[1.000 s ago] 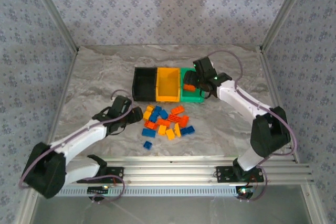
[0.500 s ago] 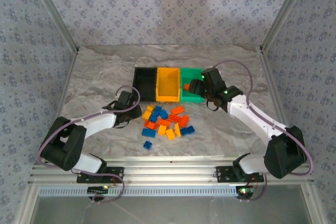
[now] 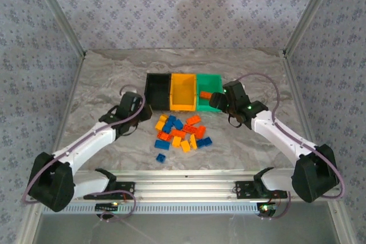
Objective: Sort the legos into containers by color
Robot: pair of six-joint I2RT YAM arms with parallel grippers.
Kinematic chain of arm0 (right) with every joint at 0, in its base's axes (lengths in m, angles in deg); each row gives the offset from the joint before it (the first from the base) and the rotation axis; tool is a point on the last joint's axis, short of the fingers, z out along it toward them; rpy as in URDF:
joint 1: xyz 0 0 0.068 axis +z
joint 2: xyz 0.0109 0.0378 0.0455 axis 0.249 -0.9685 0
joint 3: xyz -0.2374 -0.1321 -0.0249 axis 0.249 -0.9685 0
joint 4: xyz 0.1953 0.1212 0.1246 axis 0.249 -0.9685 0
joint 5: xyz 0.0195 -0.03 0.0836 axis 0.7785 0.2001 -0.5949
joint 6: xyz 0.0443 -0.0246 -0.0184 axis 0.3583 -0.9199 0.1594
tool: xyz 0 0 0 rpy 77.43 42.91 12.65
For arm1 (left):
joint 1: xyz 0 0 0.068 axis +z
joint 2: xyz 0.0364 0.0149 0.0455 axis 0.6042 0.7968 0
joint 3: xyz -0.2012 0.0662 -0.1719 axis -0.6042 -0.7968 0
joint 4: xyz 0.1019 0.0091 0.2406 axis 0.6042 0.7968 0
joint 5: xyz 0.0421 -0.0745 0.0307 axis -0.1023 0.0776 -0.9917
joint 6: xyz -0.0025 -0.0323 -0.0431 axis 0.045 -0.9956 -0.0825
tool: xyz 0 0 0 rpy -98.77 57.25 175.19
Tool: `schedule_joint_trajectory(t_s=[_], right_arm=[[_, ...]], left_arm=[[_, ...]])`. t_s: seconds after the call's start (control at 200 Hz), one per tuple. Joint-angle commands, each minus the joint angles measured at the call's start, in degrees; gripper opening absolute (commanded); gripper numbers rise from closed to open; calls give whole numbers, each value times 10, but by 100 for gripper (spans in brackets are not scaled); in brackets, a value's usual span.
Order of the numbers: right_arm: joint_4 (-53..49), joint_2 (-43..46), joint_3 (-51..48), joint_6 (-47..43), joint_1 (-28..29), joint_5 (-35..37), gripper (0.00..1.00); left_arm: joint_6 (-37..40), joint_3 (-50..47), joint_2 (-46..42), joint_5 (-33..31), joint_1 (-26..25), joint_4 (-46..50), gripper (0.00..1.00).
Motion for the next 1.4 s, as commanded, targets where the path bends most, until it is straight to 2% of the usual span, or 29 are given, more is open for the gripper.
schedule_joint_trajectory(t_s=[0.0, 0.31, 0.35, 0.415, 0.52, 0.69, 0.745, 0.76, 0.955, 1.054, 1.149, 1.394], right_arm=[[3, 12, -19, 21, -3, -9, 84], [-13, 56, -74, 35, 10, -27, 84], [-14, 63, -82, 36, 11, -33, 84], [-16, 75, -93, 38, 13, -41, 84], [-19, 87, -106, 38, 20, -55, 86], [-24, 87, -120, 33, 46, -68, 86], [-22, 87, -126, 31, 58, -66, 86], [-21, 86, -128, 31, 61, -66, 86], [26, 55, -143, 7, 97, -87, 81], [13, 15, -122, -1, 116, -80, 77], [-12, -11, -111, 6, 137, -55, 77], [-33, -39, -141, 53, 156, -17, 66]], left_arm=[[14, 94, 59, -10, 3, 6, 27], [31, 285, 283, -24, 32, -1, 29], [31, 298, 300, -21, 32, 1, 34], [28, 312, 315, -10, 32, 1, 48], [23, 324, 307, 4, 28, -4, 66], [21, 308, 228, 31, 9, -9, 77], [17, 283, 187, 39, -2, -17, 98], [17, 273, 174, 40, -6, -20, 99], [-2, 133, 13, 35, -79, -23, 99], [-22, 42, -74, 6, -122, -21, 99], [-53, -31, -150, -13, -150, -1, 100], [-131, -157, -308, -45, -168, 83, 99]])
